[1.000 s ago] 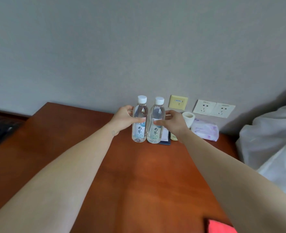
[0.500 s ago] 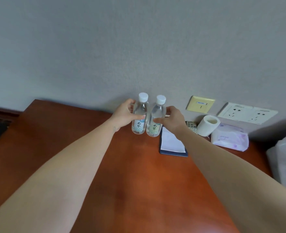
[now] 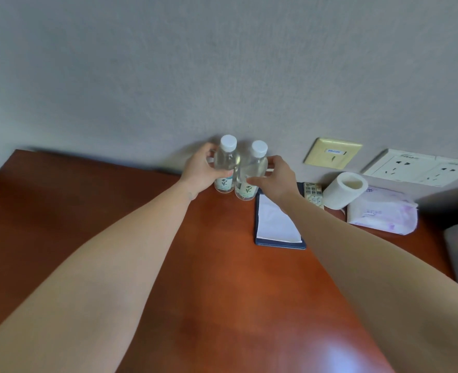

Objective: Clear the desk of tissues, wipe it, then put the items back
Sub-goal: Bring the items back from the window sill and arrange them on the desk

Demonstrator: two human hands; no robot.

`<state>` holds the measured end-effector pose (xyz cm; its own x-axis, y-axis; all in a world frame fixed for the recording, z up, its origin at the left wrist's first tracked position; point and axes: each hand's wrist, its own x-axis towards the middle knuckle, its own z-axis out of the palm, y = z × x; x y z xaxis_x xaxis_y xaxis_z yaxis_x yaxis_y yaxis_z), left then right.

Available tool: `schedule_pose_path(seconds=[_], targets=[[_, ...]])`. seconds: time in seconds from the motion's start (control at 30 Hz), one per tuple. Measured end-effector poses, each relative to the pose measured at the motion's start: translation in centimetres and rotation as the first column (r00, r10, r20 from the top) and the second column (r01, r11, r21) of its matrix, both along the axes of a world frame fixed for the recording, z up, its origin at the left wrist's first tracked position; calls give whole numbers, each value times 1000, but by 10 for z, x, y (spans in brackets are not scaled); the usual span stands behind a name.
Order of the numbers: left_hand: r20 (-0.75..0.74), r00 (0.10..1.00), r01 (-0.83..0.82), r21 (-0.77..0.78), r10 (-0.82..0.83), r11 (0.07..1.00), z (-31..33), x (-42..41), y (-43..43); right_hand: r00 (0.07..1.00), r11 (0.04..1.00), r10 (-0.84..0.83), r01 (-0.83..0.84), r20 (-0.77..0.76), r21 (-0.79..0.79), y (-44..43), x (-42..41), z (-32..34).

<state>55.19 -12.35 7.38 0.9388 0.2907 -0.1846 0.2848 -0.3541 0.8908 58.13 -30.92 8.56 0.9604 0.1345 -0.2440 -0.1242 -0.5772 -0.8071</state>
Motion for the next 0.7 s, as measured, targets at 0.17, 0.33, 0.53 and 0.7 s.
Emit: schedule_pose_path(seconds=[0.17,0.33,0.53,0.7], targets=[[-7,1000,6,-19,-6,1000,0,7,2,999,1000,-4,4,36,1,4,3,-2],[-30,999,13,-39,-14,999,-5,8,5,998,1000,-27,27,56,-8,11,6,-2],[-45,999,28,-41,-30,999,-5,7,3,998,999,-42,43,50,-16,15,2,-3],[-131,986,110,79,-99,991,4,-4,-3,999,999,-44,44,3,-32,16,0,6]])
